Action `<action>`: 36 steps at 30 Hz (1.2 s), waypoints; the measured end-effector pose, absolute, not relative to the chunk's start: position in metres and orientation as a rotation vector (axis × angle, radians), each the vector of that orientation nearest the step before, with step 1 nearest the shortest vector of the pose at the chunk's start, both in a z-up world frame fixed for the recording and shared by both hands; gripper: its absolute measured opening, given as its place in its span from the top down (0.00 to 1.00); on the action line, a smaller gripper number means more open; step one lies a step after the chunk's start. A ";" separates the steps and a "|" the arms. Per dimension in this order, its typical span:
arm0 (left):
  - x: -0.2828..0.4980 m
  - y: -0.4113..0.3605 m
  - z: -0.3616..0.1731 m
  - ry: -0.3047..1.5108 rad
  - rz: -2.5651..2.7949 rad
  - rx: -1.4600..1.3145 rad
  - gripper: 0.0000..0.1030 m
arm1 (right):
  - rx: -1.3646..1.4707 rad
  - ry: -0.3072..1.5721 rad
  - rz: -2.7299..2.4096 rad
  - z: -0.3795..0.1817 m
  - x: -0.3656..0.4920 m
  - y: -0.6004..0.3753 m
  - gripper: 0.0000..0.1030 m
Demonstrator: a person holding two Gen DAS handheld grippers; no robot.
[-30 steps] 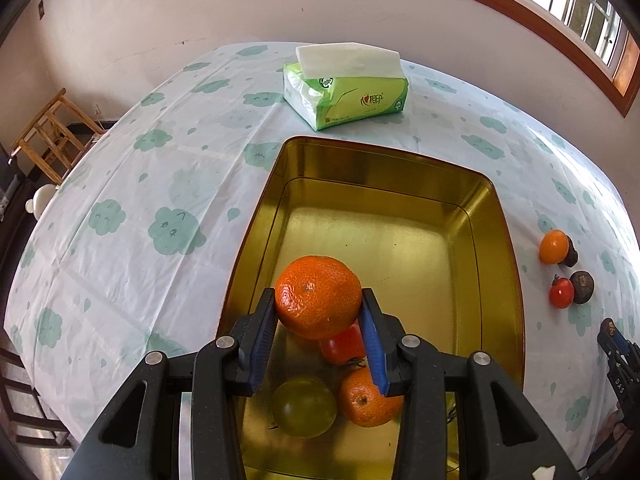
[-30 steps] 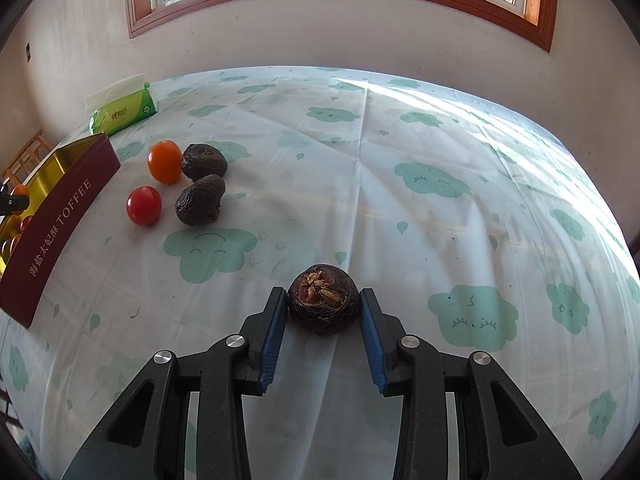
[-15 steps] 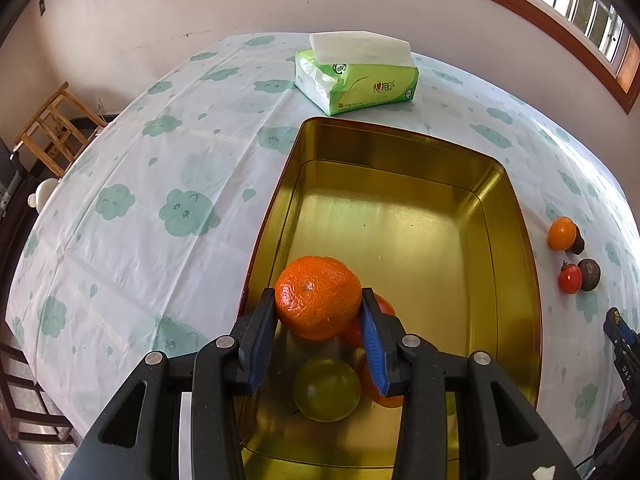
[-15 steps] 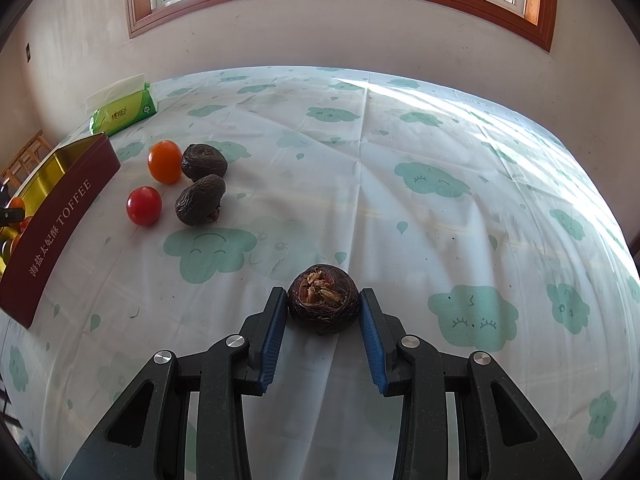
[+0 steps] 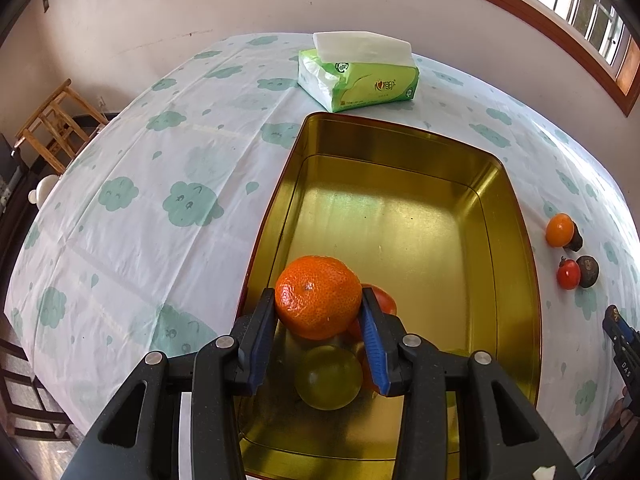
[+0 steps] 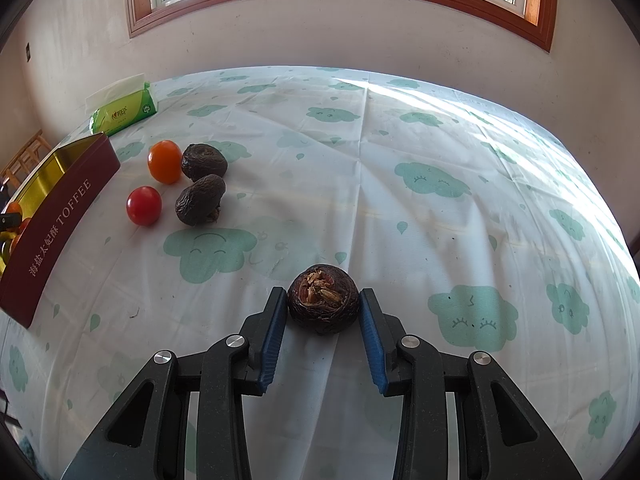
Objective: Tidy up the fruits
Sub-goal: 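Carry the mandarin over the tin and open the left tool, then withdraw the left tool from the tin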
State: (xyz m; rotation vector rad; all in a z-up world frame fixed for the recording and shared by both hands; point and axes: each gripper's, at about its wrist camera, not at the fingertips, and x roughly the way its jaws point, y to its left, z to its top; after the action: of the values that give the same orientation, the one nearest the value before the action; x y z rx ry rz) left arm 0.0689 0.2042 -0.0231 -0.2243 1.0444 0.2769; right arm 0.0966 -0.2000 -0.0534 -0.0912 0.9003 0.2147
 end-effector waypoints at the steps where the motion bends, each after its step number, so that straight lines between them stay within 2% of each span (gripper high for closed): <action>1: 0.069 0.204 -0.023 1.044 0.276 -0.226 0.63 | -0.091 0.900 0.215 -0.053 0.097 -0.200 0.63; 12: 0.070 0.204 -0.023 1.039 0.273 -0.227 0.58 | -0.092 0.900 0.214 -0.053 0.097 -0.199 0.63; 35: 0.060 0.193 -0.022 1.051 0.289 -0.217 0.56 | -0.094 0.900 0.213 -0.053 0.097 -0.199 0.63; 36: 0.060 0.193 -0.022 1.055 0.289 -0.218 0.53 | -0.093 0.900 0.213 -0.053 0.097 -0.199 0.63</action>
State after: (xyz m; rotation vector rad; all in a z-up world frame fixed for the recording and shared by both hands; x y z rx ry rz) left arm 0.0598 0.1929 -0.0221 -0.2182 1.0548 0.2891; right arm 0.0965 -0.1989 -0.0531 -0.0933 0.9005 0.2135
